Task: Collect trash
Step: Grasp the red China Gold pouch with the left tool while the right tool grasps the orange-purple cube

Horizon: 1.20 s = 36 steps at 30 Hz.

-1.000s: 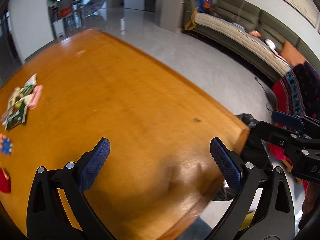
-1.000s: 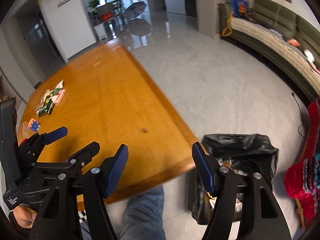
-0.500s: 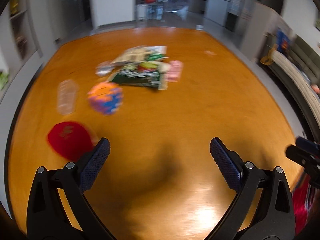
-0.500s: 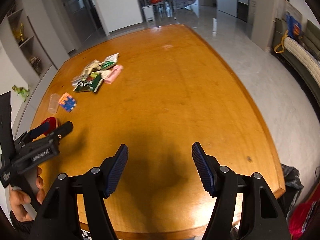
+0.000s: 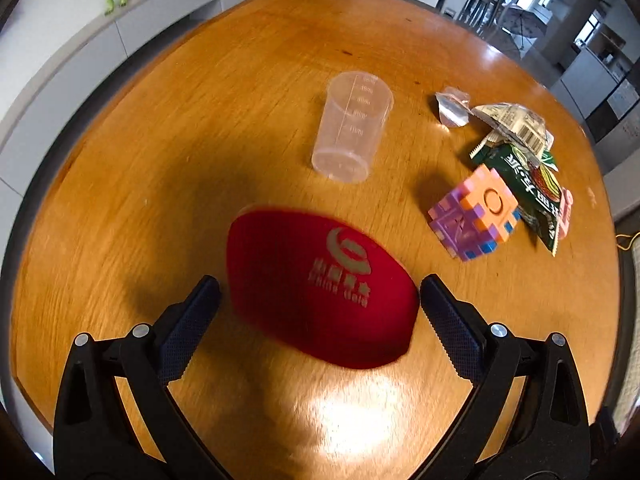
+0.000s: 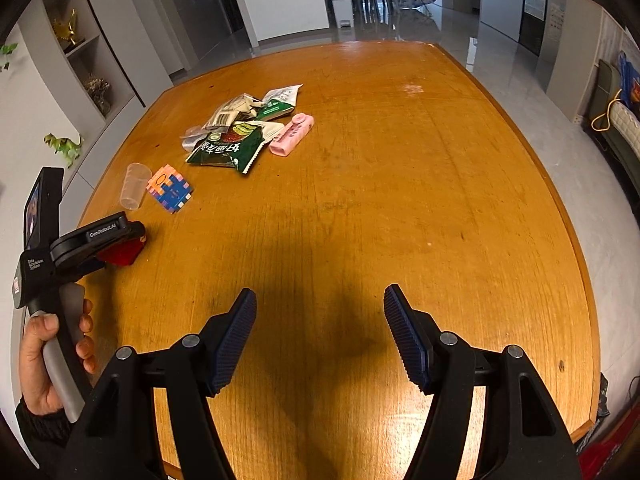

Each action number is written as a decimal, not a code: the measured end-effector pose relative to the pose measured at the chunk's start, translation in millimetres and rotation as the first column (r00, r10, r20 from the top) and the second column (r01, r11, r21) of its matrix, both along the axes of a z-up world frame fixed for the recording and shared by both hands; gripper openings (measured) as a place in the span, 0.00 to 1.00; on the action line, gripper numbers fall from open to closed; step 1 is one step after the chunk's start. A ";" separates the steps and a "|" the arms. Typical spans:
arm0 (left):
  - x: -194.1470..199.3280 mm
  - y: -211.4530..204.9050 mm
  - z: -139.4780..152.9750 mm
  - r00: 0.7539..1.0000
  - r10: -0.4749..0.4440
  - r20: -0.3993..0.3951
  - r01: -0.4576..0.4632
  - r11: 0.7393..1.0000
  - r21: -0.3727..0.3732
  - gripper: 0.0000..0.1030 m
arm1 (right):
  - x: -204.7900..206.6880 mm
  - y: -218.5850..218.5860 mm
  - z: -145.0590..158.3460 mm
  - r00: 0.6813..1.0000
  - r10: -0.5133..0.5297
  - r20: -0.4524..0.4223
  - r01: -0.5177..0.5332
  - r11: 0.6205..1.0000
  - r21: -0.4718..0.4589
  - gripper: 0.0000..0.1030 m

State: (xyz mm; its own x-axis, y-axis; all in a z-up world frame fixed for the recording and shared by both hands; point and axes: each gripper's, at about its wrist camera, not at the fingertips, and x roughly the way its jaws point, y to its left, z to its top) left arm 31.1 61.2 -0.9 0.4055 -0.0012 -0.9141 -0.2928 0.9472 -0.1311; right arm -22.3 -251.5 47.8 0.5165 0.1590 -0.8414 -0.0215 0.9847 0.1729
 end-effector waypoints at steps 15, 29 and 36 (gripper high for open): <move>13.6 50.4 9.5 0.978 -0.201 0.058 0.207 0.970 -0.128 0.34 | 73.1 98.6 -6.8 0.982 0.185 -0.041 -0.180 0.977 0.116 0.65; -42.9 10.3 25.4 0.951 -0.307 0.041 0.307 0.952 -0.006 0.93 | 81.2 105.8 2.8 0.987 0.157 -0.023 -0.154 0.984 0.093 0.65; -35.7 -11.4 6.4 0.929 -0.369 0.039 0.366 0.928 0.065 0.61 | 85.5 101.3 2.2 0.987 0.155 -0.030 -0.152 0.985 0.086 0.65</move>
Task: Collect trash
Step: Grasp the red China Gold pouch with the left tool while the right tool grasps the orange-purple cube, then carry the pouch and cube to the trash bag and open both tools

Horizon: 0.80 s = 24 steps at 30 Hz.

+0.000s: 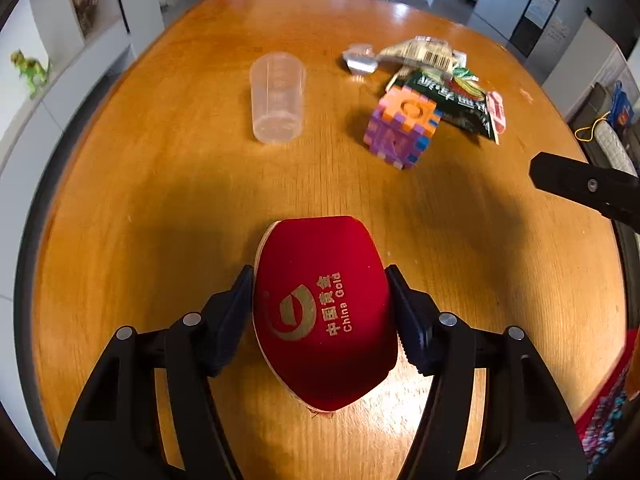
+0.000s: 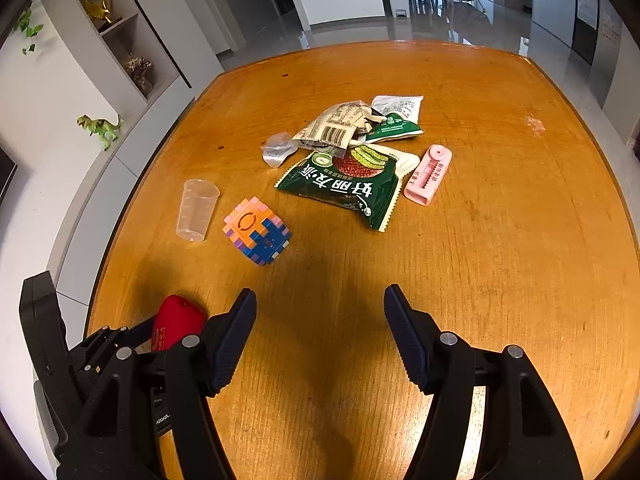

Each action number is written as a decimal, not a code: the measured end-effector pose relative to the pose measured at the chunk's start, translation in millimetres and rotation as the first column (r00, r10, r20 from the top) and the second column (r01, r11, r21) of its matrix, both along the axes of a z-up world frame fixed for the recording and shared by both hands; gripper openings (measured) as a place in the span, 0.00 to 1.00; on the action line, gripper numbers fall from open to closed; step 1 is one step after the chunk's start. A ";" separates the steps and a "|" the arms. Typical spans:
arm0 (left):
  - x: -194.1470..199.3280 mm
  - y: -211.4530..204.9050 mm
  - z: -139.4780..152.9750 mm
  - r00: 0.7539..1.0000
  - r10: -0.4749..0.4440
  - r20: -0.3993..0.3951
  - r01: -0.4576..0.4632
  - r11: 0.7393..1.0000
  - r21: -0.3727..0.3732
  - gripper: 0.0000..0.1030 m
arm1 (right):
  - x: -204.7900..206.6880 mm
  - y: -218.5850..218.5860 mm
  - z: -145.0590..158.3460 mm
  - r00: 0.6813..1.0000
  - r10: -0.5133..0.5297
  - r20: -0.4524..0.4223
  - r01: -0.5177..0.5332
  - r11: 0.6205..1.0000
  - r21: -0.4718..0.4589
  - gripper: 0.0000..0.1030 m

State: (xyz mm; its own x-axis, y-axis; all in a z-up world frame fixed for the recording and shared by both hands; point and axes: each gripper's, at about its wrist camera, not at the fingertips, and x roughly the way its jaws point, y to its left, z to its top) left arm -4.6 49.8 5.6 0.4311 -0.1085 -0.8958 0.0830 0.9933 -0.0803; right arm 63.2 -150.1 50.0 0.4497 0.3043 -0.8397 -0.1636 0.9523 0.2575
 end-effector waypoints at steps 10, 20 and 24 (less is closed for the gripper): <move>-6.9 34.6 17.6 0.998 0.038 0.049 -0.035 0.998 -0.044 0.60 | 55.7 48.7 -28.1 0.993 -0.011 -0.115 0.021 0.996 0.081 0.65; -6.6 40.2 14.8 0.998 0.052 0.036 -0.050 0.996 -0.069 0.60 | 55.1 69.6 -36.4 0.997 -0.001 -0.075 0.002 1.000 0.005 0.58; -10.3 31.9 18.5 0.998 0.030 0.050 -0.026 0.997 -0.075 0.60 | 39.4 49.7 -26.3 0.999 -0.004 -0.052 0.005 1.000 0.030 0.58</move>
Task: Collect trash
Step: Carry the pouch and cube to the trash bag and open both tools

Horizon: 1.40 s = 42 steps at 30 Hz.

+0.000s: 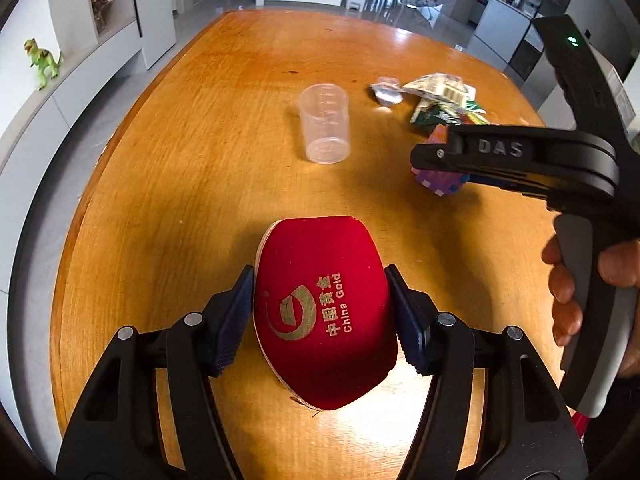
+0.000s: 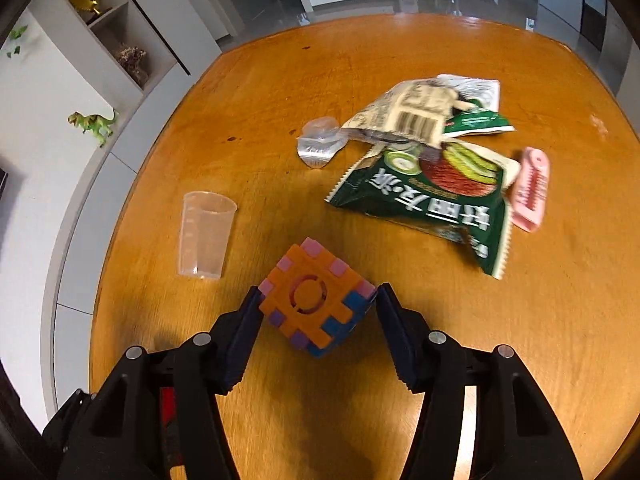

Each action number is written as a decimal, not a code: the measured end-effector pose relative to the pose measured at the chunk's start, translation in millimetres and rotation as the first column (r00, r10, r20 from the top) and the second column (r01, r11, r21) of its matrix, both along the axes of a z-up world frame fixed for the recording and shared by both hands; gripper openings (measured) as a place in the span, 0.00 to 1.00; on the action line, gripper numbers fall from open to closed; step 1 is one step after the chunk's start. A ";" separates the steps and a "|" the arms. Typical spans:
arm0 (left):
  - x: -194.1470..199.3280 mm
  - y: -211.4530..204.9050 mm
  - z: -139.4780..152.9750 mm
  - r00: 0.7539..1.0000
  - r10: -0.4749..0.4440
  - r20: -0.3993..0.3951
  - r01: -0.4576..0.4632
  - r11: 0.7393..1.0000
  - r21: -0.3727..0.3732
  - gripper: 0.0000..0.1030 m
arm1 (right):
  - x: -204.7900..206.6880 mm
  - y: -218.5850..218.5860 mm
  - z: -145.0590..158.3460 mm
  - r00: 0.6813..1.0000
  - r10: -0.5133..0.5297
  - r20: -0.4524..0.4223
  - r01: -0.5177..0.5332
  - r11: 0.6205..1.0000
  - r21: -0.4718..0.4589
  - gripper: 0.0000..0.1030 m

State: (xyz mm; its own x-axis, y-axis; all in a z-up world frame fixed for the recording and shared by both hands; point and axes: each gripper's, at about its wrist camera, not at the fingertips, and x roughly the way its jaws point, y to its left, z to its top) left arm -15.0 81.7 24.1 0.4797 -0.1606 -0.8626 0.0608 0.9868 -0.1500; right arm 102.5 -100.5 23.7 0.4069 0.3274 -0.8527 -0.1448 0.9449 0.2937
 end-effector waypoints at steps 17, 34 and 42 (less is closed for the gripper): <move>-49.2 -137.1 26.9 0.951 -0.301 0.069 0.306 0.950 -0.064 0.60 | -148.4 -169.5 32.1 0.969 -0.227 0.094 0.226 0.974 0.026 0.58; -124.8 -366.9 47.9 0.665 -0.738 0.110 0.747 0.656 -0.113 0.60 | -326.0 -377.5 33.3 0.730 -0.669 0.140 0.675 0.738 0.008 0.58; -174.2 -459.8 34.0 0.493 -0.867 0.069 0.867 0.483 -0.125 0.60 | -406.1 -449.4 5.3 0.558 -0.826 0.081 0.829 0.559 -0.012 0.58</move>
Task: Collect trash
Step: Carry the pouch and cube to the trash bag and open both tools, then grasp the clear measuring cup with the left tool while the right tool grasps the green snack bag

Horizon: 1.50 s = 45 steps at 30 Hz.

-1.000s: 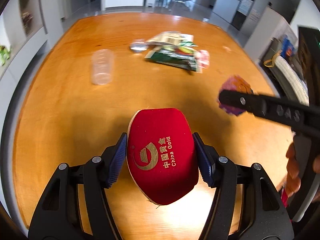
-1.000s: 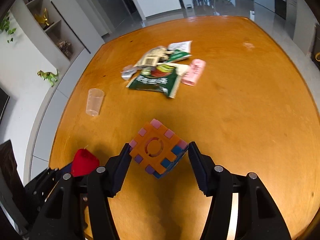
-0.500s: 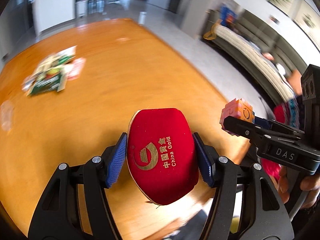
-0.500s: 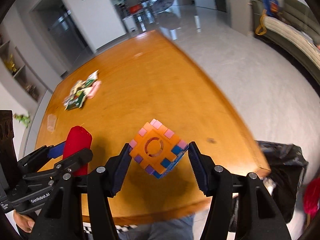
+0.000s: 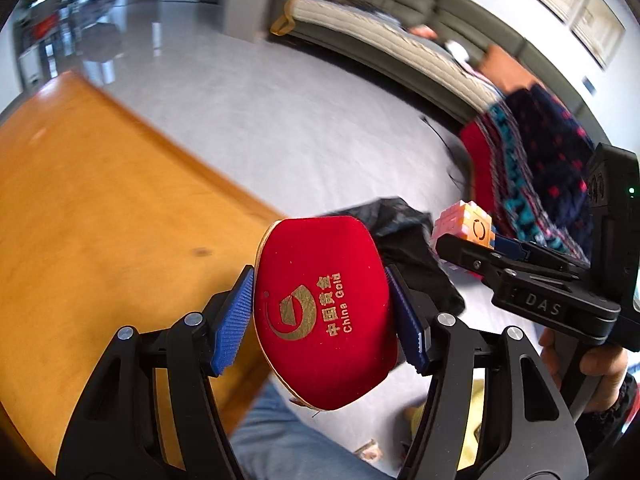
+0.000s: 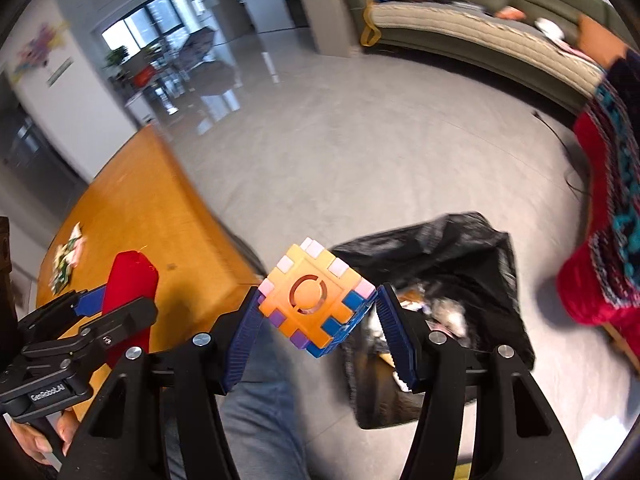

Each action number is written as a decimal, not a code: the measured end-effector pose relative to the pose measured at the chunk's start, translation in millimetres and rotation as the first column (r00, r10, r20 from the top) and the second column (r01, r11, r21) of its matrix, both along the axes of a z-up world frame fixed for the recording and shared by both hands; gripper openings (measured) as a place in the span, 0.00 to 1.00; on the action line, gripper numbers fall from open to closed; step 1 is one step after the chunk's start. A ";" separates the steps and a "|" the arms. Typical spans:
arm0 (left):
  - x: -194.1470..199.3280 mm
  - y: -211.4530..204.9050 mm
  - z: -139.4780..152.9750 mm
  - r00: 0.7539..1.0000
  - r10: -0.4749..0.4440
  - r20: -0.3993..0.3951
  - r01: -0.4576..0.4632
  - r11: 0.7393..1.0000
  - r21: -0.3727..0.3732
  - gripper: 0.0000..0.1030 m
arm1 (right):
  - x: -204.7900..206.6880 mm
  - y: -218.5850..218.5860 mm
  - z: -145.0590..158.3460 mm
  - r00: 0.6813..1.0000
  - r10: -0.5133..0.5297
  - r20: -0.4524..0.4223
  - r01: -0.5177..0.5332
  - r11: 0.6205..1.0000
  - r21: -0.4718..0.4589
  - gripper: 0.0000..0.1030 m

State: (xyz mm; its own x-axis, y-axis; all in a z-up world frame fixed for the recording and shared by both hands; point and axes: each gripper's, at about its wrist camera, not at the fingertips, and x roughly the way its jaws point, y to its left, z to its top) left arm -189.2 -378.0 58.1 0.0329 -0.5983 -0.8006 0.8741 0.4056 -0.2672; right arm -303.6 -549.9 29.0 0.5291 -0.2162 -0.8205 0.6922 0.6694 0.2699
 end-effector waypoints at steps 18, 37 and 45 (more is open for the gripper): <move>-75.5 -93.2 -69.1 0.985 -0.169 -0.023 0.171 0.977 0.128 0.94 | -69.7 -73.4 -45.8 0.945 -0.266 -0.188 0.267 0.963 -0.019 0.74; 25.4 26.3 -19.5 0.997 0.075 0.006 -0.075 0.997 -0.016 0.94 | 75.2 44.5 14.9 0.991 0.127 -0.045 -0.130 0.989 -0.069 0.74; 94.0 114.1 -17.7 0.954 0.300 0.005 -0.300 0.954 -0.016 0.94 | 151.4 111.2 20.8 0.943 0.331 -0.033 -0.333 0.940 -0.071 0.74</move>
State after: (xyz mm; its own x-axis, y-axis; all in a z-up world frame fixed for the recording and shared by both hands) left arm -95.2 -263.9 40.4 0.2185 -0.5720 -0.7906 0.7143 0.6457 -0.2698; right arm -152.2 -438.8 49.8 0.5649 -0.0922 -0.8200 0.4317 0.8799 0.1984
